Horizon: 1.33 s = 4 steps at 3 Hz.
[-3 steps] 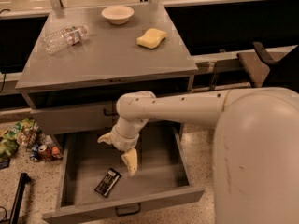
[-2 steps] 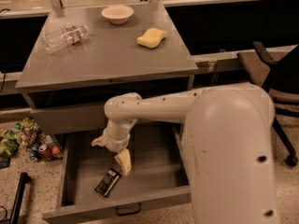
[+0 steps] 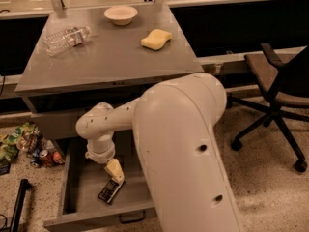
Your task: Pick rxbar chocolate from middle drawer and place on counter
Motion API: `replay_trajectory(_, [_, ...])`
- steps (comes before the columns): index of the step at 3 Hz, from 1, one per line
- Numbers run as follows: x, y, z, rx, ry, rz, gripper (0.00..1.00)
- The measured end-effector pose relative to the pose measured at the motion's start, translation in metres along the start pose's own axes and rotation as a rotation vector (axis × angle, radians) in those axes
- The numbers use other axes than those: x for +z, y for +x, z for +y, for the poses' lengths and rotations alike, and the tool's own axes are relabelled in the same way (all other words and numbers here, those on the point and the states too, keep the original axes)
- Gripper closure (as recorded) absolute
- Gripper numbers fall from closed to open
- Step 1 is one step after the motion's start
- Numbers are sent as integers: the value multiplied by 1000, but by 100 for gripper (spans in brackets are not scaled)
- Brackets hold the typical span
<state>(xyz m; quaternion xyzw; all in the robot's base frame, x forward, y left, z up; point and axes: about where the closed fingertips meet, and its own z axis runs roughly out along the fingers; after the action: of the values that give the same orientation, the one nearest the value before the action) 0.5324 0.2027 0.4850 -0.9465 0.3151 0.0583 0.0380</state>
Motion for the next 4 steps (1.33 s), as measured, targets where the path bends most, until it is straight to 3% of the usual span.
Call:
replay_trajectory(1, [25,-12,-5,14,-10,55,0])
replay_trajectory(2, [46,-19,-4,46,55,102,0])
replay_trajectory(3, [45,-18,-5,61,51,98,0])
replay_trajectory(4, [58,-18,-2,31,51,96,0])
